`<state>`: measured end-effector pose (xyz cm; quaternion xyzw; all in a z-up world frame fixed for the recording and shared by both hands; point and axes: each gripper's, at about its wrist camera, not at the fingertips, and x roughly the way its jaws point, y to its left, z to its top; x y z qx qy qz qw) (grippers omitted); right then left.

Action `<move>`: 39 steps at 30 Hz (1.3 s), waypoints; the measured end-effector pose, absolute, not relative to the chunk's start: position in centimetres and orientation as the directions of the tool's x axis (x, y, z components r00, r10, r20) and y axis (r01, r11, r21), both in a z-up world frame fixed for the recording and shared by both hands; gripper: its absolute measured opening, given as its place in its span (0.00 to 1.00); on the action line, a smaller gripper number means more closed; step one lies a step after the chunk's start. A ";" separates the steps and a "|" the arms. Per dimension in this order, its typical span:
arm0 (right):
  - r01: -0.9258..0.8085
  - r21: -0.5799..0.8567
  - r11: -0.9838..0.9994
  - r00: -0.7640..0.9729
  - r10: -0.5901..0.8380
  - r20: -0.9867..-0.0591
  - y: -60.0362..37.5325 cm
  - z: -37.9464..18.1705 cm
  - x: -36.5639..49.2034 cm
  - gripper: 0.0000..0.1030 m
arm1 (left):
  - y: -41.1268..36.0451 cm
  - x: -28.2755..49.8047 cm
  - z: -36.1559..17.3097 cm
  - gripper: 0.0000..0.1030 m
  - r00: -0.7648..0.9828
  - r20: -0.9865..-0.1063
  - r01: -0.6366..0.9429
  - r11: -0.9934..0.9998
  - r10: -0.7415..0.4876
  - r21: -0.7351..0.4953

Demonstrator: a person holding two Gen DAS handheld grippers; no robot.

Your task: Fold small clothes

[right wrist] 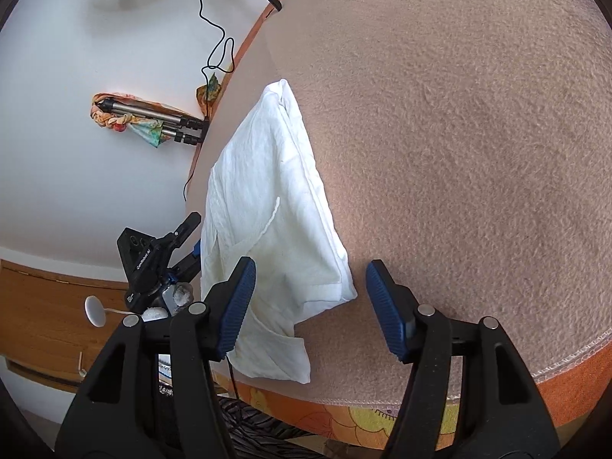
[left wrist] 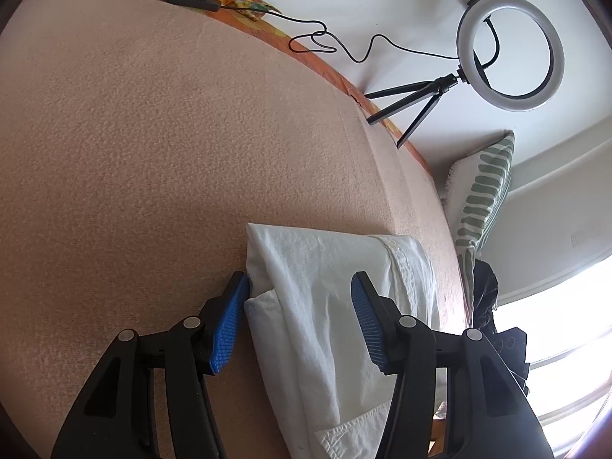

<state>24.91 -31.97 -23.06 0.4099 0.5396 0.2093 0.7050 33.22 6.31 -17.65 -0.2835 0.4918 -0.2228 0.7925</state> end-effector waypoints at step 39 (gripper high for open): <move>-0.202 0.317 0.926 0.514 0.376 -0.771 -25.0 -14.8 22.2 0.08 | -0.2 27.6 -11.0 0.07 0.695 -0.635 0.322 0.936 -0.337 -0.143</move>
